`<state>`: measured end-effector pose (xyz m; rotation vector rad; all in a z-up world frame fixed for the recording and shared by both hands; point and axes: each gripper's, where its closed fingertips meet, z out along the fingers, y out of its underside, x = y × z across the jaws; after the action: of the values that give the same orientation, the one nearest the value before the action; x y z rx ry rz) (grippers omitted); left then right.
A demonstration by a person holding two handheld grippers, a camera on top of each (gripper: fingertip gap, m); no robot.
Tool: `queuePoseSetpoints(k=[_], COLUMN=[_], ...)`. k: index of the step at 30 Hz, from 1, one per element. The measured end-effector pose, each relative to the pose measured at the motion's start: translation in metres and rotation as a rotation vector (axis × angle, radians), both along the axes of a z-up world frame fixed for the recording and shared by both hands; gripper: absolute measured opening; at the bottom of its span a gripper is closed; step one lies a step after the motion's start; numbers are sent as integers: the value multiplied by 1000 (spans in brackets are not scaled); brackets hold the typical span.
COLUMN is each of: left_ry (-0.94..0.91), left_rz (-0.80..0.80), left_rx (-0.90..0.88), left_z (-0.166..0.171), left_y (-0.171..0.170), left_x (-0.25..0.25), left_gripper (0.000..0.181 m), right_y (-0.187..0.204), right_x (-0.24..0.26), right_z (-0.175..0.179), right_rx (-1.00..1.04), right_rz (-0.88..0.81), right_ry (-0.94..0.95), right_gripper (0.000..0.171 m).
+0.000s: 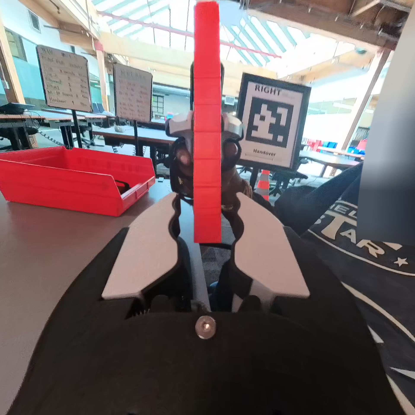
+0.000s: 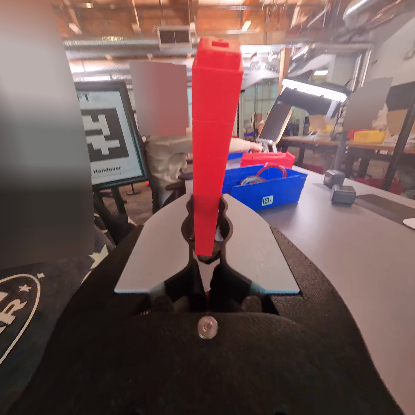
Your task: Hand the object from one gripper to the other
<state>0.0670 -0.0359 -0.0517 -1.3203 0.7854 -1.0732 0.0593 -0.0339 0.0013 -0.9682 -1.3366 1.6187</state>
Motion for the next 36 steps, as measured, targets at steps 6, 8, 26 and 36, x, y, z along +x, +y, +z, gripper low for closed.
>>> queuePoseSetpoints(k=[6, 8, 26, 36], left_ry=[11, -78, -184, -226], left_rz=[5, 11, 47, 83], left_rx=[50, 47, 81, 116], left_z=[-1, 6, 36, 47], left_y=[-2, 0, -9, -12], left_x=[8, 8, -11, -18], left_gripper=[22, 22, 46, 21], right_y=[-11, -8, -24, -31], right_x=[-6, -10, -25, -29], right_z=[-9, -5, -49, -64], right_rx=[47, 24, 104, 121], right_rz=[3, -36, 50, 97], right_ry=[-73, -33, -274, -335], right_gripper=[21, 22, 22, 22])
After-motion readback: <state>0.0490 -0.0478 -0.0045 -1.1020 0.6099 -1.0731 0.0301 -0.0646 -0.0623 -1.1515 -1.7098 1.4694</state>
